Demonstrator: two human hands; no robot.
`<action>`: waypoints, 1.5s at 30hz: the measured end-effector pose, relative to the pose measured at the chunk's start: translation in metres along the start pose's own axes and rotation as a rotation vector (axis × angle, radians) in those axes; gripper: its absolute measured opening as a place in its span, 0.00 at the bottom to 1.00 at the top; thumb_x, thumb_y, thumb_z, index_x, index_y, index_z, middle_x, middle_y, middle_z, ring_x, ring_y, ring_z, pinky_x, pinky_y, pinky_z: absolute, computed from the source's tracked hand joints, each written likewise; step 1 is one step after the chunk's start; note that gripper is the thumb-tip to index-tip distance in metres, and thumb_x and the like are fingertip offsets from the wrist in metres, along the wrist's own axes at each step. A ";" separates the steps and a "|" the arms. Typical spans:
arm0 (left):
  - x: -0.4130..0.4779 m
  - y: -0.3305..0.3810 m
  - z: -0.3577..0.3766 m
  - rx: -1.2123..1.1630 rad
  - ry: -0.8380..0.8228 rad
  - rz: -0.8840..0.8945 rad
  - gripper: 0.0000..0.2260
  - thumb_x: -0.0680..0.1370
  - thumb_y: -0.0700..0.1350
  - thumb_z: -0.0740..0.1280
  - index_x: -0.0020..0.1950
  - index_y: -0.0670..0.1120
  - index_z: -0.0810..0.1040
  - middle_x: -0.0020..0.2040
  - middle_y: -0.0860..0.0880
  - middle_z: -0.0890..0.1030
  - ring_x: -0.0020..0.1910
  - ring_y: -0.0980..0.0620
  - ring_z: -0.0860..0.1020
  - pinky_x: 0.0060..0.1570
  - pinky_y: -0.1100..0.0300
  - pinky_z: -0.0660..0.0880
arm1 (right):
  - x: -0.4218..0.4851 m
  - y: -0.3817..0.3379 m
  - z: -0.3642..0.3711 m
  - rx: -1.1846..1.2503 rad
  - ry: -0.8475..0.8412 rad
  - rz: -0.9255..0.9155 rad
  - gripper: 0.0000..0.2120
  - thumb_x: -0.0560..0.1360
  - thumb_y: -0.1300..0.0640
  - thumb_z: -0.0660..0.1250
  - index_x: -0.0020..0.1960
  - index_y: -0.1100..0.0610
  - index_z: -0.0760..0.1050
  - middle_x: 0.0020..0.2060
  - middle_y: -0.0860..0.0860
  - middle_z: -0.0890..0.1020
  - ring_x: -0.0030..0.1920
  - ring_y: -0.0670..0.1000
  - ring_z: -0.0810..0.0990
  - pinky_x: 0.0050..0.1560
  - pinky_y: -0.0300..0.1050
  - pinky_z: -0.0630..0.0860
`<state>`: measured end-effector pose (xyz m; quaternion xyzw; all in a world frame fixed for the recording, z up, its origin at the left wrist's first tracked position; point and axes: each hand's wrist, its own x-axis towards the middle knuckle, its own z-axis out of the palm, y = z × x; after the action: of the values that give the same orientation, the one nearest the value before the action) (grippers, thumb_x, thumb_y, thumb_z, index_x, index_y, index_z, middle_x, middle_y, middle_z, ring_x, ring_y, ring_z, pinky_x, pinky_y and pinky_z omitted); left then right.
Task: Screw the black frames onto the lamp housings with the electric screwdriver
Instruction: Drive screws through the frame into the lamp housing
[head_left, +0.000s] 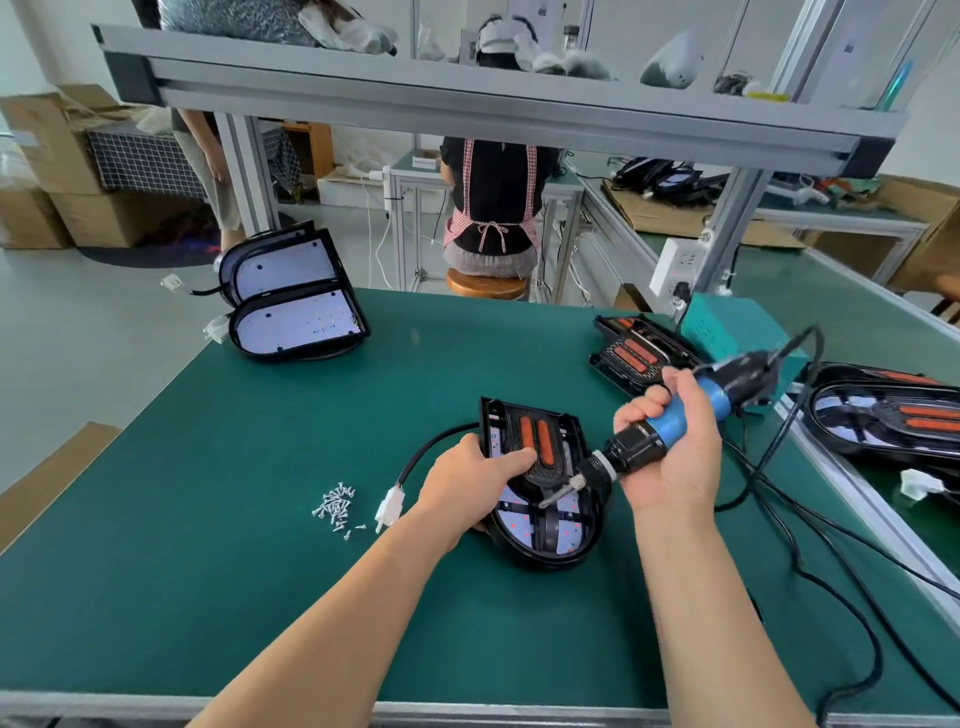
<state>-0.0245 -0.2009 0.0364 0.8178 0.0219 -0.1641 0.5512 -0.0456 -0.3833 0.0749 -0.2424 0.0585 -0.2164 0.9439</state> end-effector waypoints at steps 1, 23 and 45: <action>0.000 0.000 0.000 0.001 -0.005 0.000 0.31 0.61 0.68 0.68 0.55 0.49 0.77 0.51 0.49 0.83 0.50 0.47 0.82 0.51 0.45 0.82 | 0.002 0.002 -0.010 0.068 0.044 0.020 0.04 0.78 0.56 0.68 0.47 0.56 0.75 0.33 0.47 0.72 0.28 0.42 0.71 0.32 0.34 0.71; -0.030 -0.010 -0.060 0.316 0.480 0.206 0.08 0.76 0.47 0.68 0.37 0.51 0.78 0.32 0.55 0.80 0.39 0.47 0.78 0.39 0.58 0.72 | 0.020 0.016 -0.041 0.253 0.122 0.164 0.08 0.79 0.53 0.67 0.47 0.57 0.73 0.31 0.46 0.72 0.29 0.42 0.72 0.33 0.33 0.72; -0.051 -0.033 -0.121 0.787 0.073 0.106 0.04 0.74 0.42 0.71 0.40 0.47 0.80 0.41 0.53 0.79 0.38 0.54 0.75 0.37 0.60 0.73 | 0.019 0.016 -0.042 0.247 0.133 0.160 0.08 0.80 0.54 0.67 0.47 0.58 0.74 0.31 0.46 0.72 0.31 0.42 0.71 0.33 0.34 0.73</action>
<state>-0.0506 -0.0704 0.0624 0.9719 -0.0653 -0.1018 0.2021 -0.0311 -0.3967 0.0303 -0.1041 0.1130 -0.1615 0.9748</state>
